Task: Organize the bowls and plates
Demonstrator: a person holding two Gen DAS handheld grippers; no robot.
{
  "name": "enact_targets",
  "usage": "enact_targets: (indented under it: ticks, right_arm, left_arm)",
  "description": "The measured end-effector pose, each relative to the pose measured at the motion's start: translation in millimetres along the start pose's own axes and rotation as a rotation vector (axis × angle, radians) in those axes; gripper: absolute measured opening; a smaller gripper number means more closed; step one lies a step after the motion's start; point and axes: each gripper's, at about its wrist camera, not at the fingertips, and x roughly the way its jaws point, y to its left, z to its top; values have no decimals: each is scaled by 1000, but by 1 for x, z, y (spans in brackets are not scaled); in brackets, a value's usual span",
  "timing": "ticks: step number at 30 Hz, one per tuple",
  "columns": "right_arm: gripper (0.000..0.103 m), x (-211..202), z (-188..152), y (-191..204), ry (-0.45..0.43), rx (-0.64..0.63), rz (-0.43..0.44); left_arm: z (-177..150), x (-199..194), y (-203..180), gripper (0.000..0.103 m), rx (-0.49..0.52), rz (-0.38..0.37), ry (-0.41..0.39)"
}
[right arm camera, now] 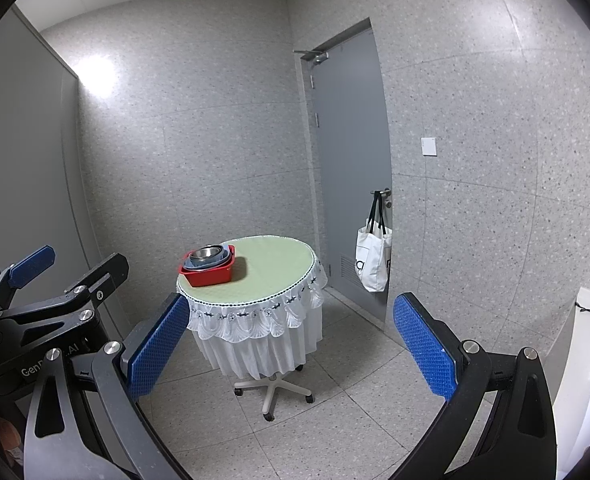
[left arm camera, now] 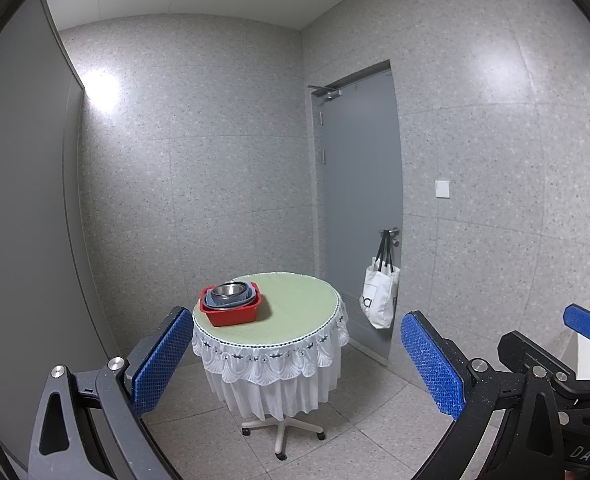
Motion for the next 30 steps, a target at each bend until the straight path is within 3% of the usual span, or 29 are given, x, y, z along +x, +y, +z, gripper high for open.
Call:
enact_targets:
  ticks: [30]
  right_arm:
    - [103, 13, 1, -4, 8, 4, 4]
  left_arm:
    - [2, 10, -4, 102, 3, 4, 5]
